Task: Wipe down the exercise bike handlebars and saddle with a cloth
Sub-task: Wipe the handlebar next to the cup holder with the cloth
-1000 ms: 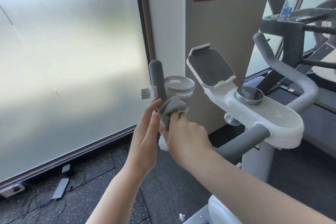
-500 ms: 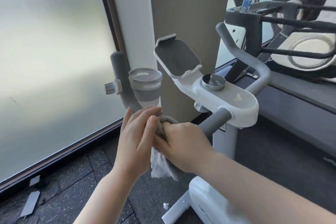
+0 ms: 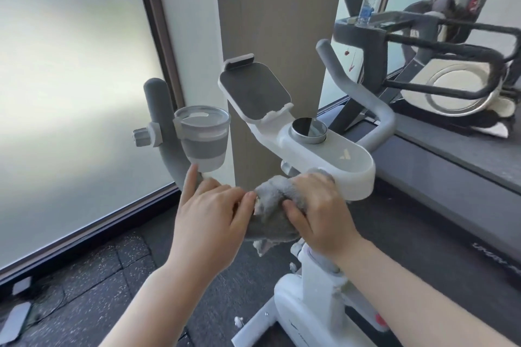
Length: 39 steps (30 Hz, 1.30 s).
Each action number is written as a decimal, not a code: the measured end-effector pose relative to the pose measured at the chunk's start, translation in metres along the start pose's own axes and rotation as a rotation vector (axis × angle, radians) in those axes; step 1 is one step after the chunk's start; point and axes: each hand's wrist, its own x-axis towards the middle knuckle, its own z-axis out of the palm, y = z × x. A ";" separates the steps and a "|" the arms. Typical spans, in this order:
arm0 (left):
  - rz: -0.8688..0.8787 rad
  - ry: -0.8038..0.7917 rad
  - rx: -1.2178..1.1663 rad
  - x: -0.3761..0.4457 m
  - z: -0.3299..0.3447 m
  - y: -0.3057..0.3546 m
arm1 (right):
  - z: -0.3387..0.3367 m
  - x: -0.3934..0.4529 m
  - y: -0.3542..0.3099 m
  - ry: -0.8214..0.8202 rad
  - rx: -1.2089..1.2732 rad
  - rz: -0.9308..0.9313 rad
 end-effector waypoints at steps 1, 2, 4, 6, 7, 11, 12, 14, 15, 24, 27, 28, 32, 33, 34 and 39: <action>0.008 -0.040 0.034 0.002 0.000 0.004 | 0.000 -0.003 -0.001 0.052 0.023 0.039; 0.008 -0.066 0.045 0.004 0.001 0.007 | 0.005 -0.009 -0.011 0.120 0.067 0.136; -0.010 -0.082 0.050 0.006 0.002 0.012 | 0.020 -0.019 -0.052 0.241 0.226 0.403; -0.004 -0.073 0.082 0.005 0.003 0.012 | 0.031 -0.026 -0.093 0.274 0.432 0.600; 0.013 -0.059 0.097 0.005 0.004 0.010 | 0.029 -0.025 -0.106 0.274 0.542 0.678; 0.086 -0.029 0.110 0.003 0.005 0.003 | 0.001 -0.019 -0.117 0.359 1.013 1.111; 0.096 -0.010 0.112 0.003 0.005 0.003 | -0.005 -0.015 -0.114 0.396 1.112 1.206; 0.101 0.004 0.124 0.003 0.006 0.004 | -0.007 -0.003 -0.108 0.432 1.144 1.285; 0.101 0.002 0.129 0.003 0.007 0.004 | -0.004 0.005 -0.103 0.435 1.106 1.303; 0.170 0.036 0.082 0.001 0.010 -0.002 | 0.035 0.027 -0.074 0.510 0.968 1.526; 0.189 0.058 0.064 0.002 0.011 -0.001 | 0.027 0.027 -0.071 0.458 1.054 1.550; 0.187 0.054 0.065 0.002 0.012 -0.001 | 0.023 0.030 -0.064 0.442 1.094 1.559; 0.188 0.050 0.043 -0.001 0.012 -0.003 | 0.026 0.030 -0.054 0.511 1.270 1.489; 0.196 0.049 0.030 -0.002 0.011 -0.003 | 0.023 0.029 -0.062 0.476 1.241 1.463; 0.202 0.048 0.015 -0.002 0.011 -0.003 | 0.019 0.027 -0.071 0.402 1.121 1.446; 0.203 0.056 -0.039 -0.002 0.009 -0.007 | 0.013 -0.010 -0.083 0.399 0.010 0.995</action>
